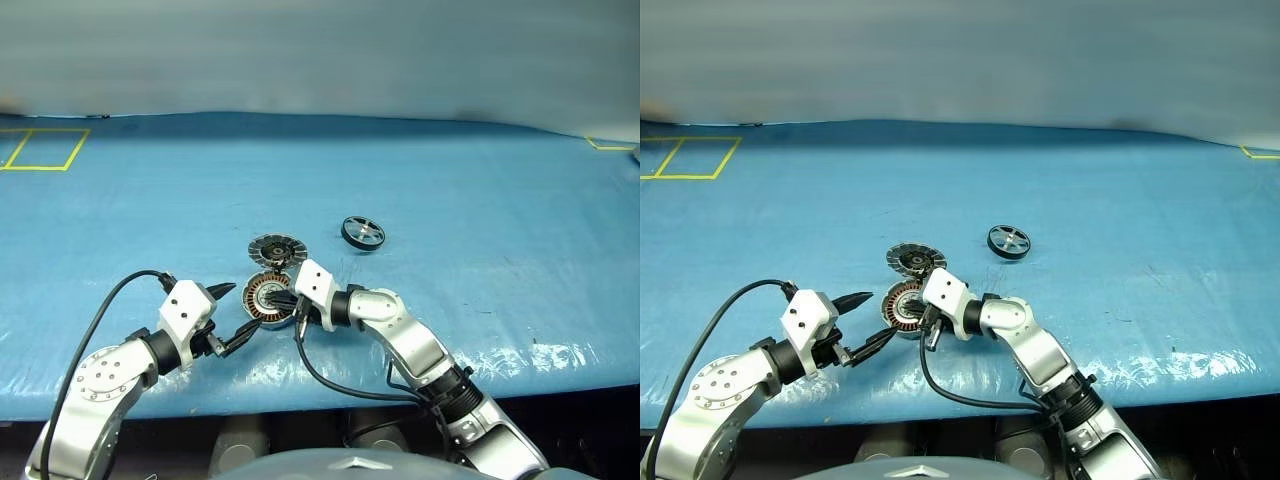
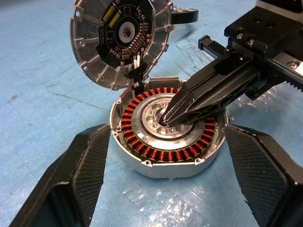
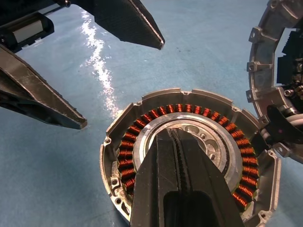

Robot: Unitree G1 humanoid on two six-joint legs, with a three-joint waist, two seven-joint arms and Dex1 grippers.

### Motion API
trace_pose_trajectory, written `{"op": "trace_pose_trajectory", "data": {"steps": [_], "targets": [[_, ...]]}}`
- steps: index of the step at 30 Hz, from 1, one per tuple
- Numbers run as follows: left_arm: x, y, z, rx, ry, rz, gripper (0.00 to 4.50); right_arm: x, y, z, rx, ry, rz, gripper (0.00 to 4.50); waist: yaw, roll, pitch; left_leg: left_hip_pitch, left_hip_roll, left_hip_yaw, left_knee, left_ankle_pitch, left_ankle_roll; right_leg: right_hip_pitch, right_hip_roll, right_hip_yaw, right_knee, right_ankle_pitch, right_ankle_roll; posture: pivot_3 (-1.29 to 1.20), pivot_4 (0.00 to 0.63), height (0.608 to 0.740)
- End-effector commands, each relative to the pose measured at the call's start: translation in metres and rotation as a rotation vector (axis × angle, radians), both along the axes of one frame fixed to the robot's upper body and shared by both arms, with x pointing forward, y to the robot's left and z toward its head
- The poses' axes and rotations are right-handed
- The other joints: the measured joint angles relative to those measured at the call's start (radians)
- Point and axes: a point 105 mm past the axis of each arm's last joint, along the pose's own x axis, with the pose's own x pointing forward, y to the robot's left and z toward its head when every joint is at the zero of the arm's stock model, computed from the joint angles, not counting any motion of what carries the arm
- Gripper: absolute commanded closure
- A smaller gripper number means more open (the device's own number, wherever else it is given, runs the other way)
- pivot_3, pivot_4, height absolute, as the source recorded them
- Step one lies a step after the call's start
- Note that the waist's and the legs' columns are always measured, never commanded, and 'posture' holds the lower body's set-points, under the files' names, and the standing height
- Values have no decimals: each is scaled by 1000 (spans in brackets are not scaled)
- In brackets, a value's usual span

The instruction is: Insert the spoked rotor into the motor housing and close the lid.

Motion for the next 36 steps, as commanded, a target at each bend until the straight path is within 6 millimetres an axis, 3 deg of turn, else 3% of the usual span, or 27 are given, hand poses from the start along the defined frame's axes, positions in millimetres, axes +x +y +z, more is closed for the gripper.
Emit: {"op": "trace_pose_trajectory", "data": {"steps": [1,8,21,30,36], "targets": [[0,-1,6,4,-29,-8,402,6,3,26,130,-10,-30,4461,-1,0,0,0,0,0,0,0,0,0,0,0,0,0,0,0,150,740],[0,-1,6,7,-29,-8,402,13,2,23,103,-38,-68,4461,0,0,0,0,0,0,0,0,-1,0,2,0,0,2,1,0,150,740],[2,3,8,8,-38,6,402,-2,3,22,90,0,51,4461,0,0,0,0,0,0,0,1,-1,0,2,0,0,2,1,0,150,740],[0,3,7,5,-29,8,402,-4,4,6,9,-24,56,4461,-1,0,0,0,0,0,0,1,-1,0,3,0,0,2,1,0,150,740],[0,2,6,5,-29,6,402,6,4,2,-14,-50,-13,4461,0,0,0,0,0,0,0,1,-2,0,3,1,0,2,-1,0,150,740]]}}
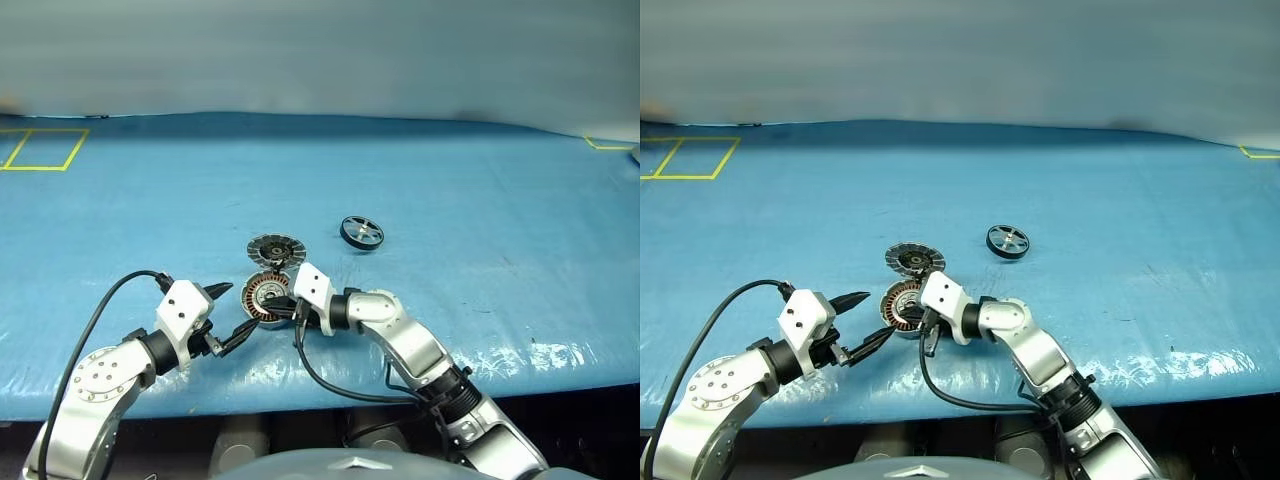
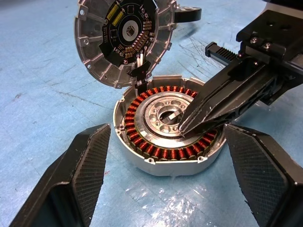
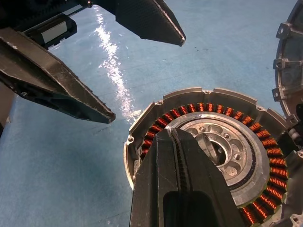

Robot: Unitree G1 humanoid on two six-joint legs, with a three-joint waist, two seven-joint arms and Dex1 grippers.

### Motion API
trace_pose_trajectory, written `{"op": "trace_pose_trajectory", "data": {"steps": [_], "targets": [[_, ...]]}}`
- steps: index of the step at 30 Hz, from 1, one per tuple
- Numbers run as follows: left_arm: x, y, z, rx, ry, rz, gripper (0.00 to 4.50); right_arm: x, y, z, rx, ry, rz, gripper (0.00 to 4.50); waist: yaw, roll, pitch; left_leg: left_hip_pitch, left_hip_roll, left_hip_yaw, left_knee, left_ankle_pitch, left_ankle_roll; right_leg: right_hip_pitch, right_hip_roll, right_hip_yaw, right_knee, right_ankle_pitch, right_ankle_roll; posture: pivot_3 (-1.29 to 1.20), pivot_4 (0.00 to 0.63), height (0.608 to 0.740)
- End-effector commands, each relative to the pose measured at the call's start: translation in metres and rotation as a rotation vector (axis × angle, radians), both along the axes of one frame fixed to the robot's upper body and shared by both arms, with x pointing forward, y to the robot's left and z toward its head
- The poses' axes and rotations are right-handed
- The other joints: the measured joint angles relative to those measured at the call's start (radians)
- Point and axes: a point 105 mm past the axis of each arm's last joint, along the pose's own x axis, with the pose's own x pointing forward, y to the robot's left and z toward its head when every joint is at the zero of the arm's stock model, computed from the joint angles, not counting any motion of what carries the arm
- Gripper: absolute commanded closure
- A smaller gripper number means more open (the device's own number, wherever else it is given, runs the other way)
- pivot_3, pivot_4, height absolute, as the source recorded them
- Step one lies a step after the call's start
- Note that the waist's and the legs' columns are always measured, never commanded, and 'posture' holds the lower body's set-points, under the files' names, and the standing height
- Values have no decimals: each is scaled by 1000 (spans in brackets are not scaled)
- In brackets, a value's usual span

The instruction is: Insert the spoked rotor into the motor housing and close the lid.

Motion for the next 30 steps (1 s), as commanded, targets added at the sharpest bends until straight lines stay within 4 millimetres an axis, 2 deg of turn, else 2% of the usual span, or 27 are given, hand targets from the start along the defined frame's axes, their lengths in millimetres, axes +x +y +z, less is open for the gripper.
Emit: {"op": "trace_pose_trajectory", "data": {"steps": [1,10,15,23,26,30], "targets": [[0,-2,6,-1,-26,-9,402,11,1,7,9,-62,-55,4461,0,0,0,0,0,0,0,0,0,0,0,0,0,-1,-1,0,150,740],[2,-5,6,-5,-28,-21,402,17,1,10,26,-66,-96,4461,0,0,0,0,0,0,0,1,-1,0,1,0,0,0,-2,0,150,740],[2,-5,5,-3,-29,-25,402,18,0,4,-10,-74,-110,4461,0,0,0,0,0,0,0,1,-1,0,1,0,0,0,-2,0,150,740],[3,-6,5,-1,-30,-25,402,28,-7,-19,-133,-34,-219,4461,0,0,0,3,1,-1,0,2,-3,0,1,0,0,1,-4,0,150,740],[4,-5,6,0,-33,-25,402,29,-8,-26,-141,37,-260,4461,0,0,-1,7,1,0,0,3,-3,2,1,0,0,2,-5,0,150,740],[5,-5,7,1,-36,-26,402,31,-10,-25,-94,152,-324,4461,-1,0,0,13,3,0,0,5,-3,7,1,0,0,3,-6,0,150,740]]}}
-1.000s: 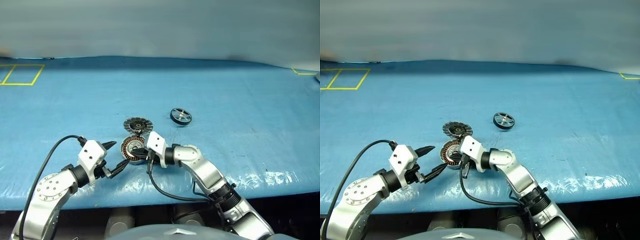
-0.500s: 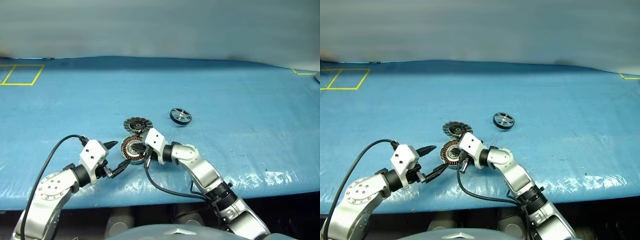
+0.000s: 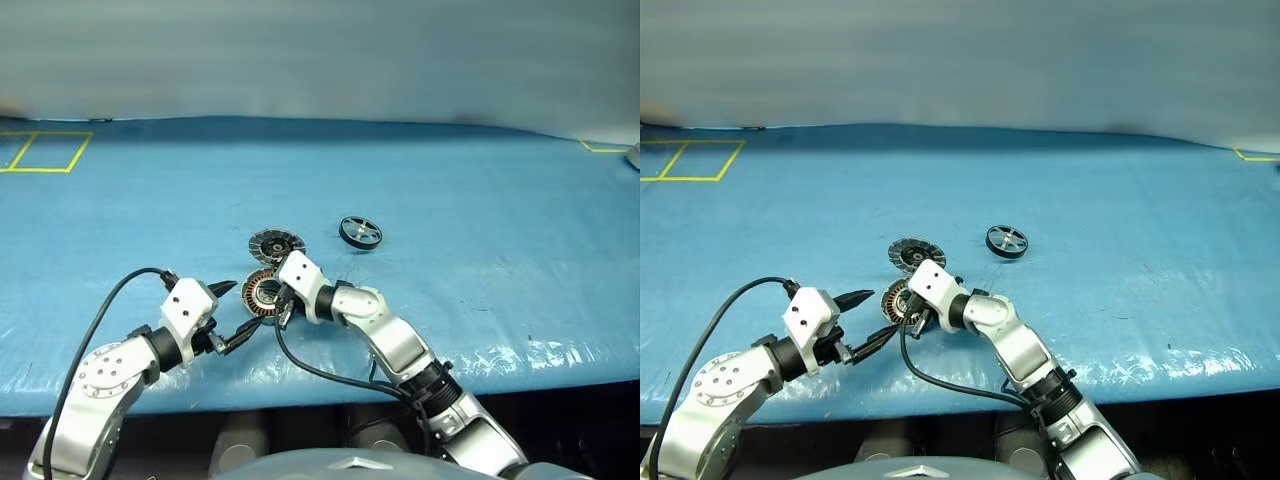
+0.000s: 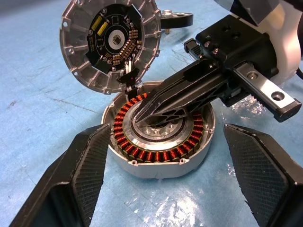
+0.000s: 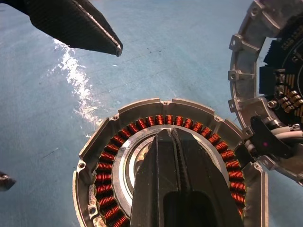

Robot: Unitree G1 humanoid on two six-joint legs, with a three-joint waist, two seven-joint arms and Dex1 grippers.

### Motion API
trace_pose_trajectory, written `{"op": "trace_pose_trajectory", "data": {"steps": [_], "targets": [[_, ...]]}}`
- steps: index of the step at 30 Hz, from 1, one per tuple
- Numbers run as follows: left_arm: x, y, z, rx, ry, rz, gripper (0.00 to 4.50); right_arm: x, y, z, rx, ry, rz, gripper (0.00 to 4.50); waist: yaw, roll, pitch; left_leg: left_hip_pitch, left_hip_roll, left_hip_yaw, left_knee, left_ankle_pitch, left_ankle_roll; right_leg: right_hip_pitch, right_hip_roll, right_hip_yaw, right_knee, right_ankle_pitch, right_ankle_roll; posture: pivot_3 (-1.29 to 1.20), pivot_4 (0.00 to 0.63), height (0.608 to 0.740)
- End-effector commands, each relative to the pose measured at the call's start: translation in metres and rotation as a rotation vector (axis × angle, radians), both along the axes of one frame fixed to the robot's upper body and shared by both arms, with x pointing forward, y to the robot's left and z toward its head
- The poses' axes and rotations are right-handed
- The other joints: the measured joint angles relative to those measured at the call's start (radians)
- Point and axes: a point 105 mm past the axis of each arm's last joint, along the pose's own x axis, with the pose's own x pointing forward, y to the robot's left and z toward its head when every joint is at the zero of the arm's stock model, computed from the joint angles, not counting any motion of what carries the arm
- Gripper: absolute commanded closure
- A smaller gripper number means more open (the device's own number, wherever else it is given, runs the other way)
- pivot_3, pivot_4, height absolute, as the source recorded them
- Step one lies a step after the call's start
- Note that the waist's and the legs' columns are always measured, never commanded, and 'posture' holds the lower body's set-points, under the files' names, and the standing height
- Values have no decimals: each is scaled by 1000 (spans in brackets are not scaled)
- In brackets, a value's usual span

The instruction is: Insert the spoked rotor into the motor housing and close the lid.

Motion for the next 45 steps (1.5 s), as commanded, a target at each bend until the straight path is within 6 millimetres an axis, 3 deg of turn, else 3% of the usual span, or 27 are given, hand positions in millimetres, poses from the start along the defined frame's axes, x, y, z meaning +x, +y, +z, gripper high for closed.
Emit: {"op": "trace_pose_trajectory", "data": {"steps": [1,6,7,11,14,17,22,25,28,29,34,38,43,45], "targets": [[1,-1,6,1,-27,-10,402,7,-18,-20,-23,150,-128,4461,0,0,0,2,5,0,0,0,0,2,0,0,0,0,0,0,150,740],[3,1,8,8,-32,-11,402,9,-17,-7,83,222,-155,4461,1,0,0,3,5,0,0,0,0,2,-2,0,0,0,-1,0,150,740],[4,1,9,9,-34,-11,402,9,-16,0,94,164,-137,4461,1,0,0,3,5,0,-1,0,0,2,-2,0,0,0,-1,0,150,740],[9,5,14,-29,-56,27,402,-8,-5,57,417,71,14,4461,1,0,0,-2,5,1,-3,0,0,-3,-2,0,-2,0,-1,0,150,740],[14,7,17,-58,-78,57,402,-13,-7,72,459,8,54,4461,-3,0,0,-16,5,1,-3,0,0,-12,1,0,-1,3,2,0,150,740],[14,6,16,-52,-74,46,402,-19,-9,81,480,-24,101,4461,-1,0,0,-16,4,0,-4,0,-1,-12,4,-1,-2,4,5,0,150,740],[11,6,12,-29,-61,35,402,-26,-31,75,324,-82,136,4461,1,0,0,-16,4,0,-5,0,-1,-11,3,-1,-3,1,0,0,150,740],[10,6,12,-37,-63,37,402,-27,-65,72,195,-108,133,4461,5,0,1,-16,4,0,-4,-1,0,-10,2,-1,-5,1,0,0,150,740],[10,5,9,-52,-54,44,402,-20,-77,75,142,-132,111,4461,5,0,1,-15,3,1,-2,-1,0,-9,1,-1,-5,1,0,0,150,740],[9,4,7,-56,-51,45,402,-18,-76,76,149,-131,105,4461,1,-1,1,-14,3,2,-2,-1,0,-9,2,0,-5,1,0,0,150,740],[10,5,5,-54,-40,47,402,-24,-33,62,188,-63,165,4461,-5,-1,1,-13,6,1,-3,-1,0,-11,8,0,-2,1,-2,0,150,740],[11,10,7,-30,-48,48,402,-17,-6,35,83,-58,187,4461,0,-1,1,-14,5,1,-3,0,-1,-11,7,0,0,0,-4,0,150,740],[11,15,11,-22,-58,61,402,3,1,30,64,-80,126,4461,1,-1,1,-14,4,2,-1,-1,0,-11,2,0,-3,2,-1,0,150,740],[8,13,11,-25,-53,56,402,13,-5,21,27,-76,84,4461,0,-1,1,-14,4,2,-1,-1,0,-10,2,0,-3,2,-1,0,150,740]]}}
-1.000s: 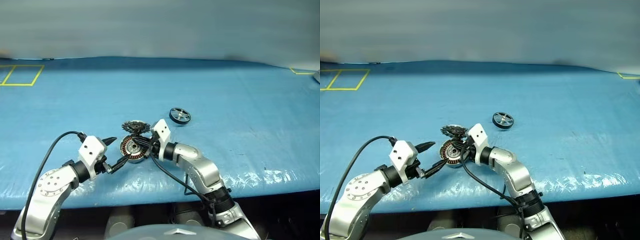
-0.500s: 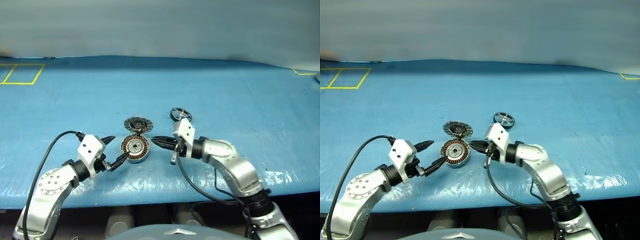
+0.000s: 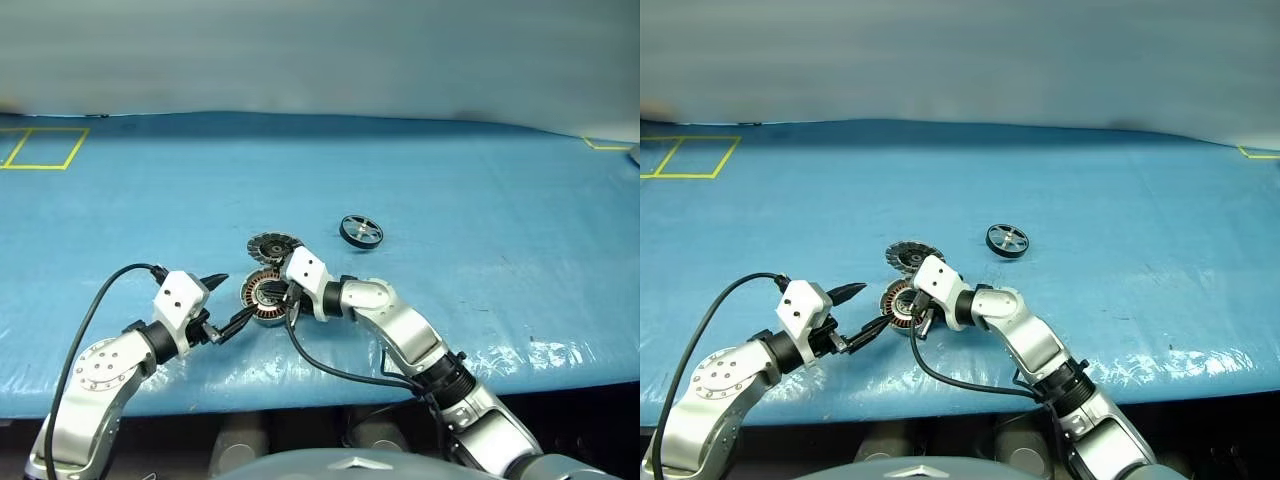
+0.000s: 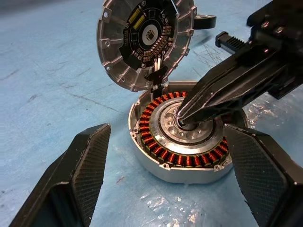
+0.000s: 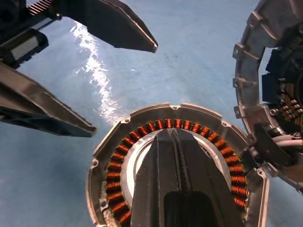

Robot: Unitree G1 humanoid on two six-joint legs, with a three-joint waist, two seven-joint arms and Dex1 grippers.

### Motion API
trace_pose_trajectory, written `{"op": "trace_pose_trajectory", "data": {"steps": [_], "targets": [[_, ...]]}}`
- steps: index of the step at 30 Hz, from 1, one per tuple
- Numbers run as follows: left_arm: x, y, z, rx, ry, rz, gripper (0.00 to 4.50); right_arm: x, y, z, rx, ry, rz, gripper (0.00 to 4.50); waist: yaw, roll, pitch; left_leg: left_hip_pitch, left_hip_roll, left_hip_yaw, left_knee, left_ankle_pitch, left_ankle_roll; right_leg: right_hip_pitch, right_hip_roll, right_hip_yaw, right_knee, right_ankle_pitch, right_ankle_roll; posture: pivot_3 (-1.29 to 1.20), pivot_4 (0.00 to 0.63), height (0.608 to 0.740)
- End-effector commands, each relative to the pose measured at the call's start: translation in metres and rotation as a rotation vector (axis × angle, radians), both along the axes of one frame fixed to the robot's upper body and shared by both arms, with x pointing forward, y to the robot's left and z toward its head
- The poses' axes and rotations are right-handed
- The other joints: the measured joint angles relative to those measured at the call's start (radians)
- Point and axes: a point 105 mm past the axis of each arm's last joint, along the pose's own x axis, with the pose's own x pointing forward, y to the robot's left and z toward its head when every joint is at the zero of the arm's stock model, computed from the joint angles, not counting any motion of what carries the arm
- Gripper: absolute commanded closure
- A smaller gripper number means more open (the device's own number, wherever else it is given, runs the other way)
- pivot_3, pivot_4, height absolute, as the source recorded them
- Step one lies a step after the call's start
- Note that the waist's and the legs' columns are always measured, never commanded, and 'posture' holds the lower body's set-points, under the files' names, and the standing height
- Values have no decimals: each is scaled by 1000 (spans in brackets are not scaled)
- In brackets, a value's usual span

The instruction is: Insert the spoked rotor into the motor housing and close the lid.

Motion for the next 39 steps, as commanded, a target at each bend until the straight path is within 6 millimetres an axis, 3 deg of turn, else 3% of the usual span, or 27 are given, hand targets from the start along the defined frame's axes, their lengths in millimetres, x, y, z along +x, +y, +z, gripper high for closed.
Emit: {"op": "trace_pose_trajectory", "data": {"steps": [1,5,10,18,22,26,33,39], "targets": [[-5,-2,9,1,-33,-16,402,17,-8,4,-3,-42,-55,4461,-1,0,0,0,0,0,0,0,0,0,0,0,0,0,0,0,150,740],[-8,-4,8,-1,-26,-19,402,16,-10,7,25,-29,-45,4461,0,0,0,0,0,0,-1,0,0,0,1,-1,0,0,0,0,150,740],[-8,-4,7,-2,-25,-17,402,12,-11,-9,-52,-38,-24,4461,-2,0,0,0,0,0,-1,0,0,0,2,-1,1,0,-1,0,150,740],[-8,-4,7,-3,-24,-18,402,-1,2,28,166,-26,52,4461,-1,0,0,0,0,0,-1,0,0,0,2,0,1,0,0,0,150,740],[-8,-4,6,-5,-23,-18,402,-11,5,17,102,-38,97,4461,0,0,0,1,0,0,-1,0,0,0,1,-1,1,0,0,0,150,740],[-8,-6,7,-7,-23,-23,402,-2,3,-7,9,-41,28,4461,-2,0,0,1,0,0,-1,0,0,0,1,-1,1,0,-1,0,150,740],[-7,-8,7,-8,-23,-29,402,-4,3,-28,-102,-29,26,4461,-3,0,0,2,0,0,-1,0,0,0,2,0,1,0,-1,0,150,740],[-7,-9,7,-7,-24,-34,402,-2,7,-29,-110,9,-22,4461,-5,0,0,8,1,0,-1,0,-1,2,2,0,1,-1,-1,0,150,740]]}}
